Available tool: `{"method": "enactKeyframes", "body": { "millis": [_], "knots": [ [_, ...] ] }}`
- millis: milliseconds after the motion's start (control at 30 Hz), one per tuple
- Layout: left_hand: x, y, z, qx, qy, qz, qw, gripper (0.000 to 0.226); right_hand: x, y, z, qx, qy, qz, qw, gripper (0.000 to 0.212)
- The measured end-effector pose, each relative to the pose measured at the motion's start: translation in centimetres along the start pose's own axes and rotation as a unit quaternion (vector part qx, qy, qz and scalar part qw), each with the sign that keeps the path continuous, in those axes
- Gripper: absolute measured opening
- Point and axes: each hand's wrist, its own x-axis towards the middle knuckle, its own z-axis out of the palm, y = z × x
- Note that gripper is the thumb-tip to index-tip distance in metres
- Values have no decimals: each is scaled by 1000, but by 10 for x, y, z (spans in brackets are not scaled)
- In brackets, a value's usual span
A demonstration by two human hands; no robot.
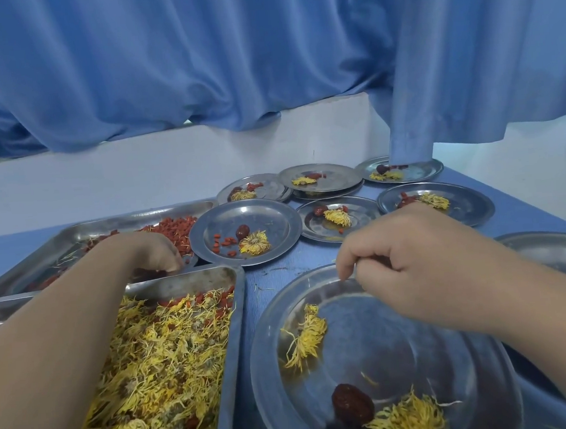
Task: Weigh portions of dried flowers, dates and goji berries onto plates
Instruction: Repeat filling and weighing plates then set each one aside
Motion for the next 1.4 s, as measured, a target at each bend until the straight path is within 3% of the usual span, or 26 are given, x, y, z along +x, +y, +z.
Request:
{"method": "enactKeyframes", "body": {
  "millis": [367,700,933,1100,1400],
  "knots": [
    [2,2,-1,29,2,-37,999,17,0,2,0,-2,6,-8,1000,26],
    [0,-8,-1,69,53,-73,994,16,1,5,2,-7,20,-5,1000,23],
    [-12,-2,-13,-13,-72,-94,993,28,0,6,1,-4,21,10,1000,25],
    [-13,-1,-11,-9,-60,-101,993,30,0,7,1,-3,13,15,1000,26],
    [-18,18,-5,170,34,-138,975,21,0,10,3,-3,18,15,1000,24]
  ]
}}
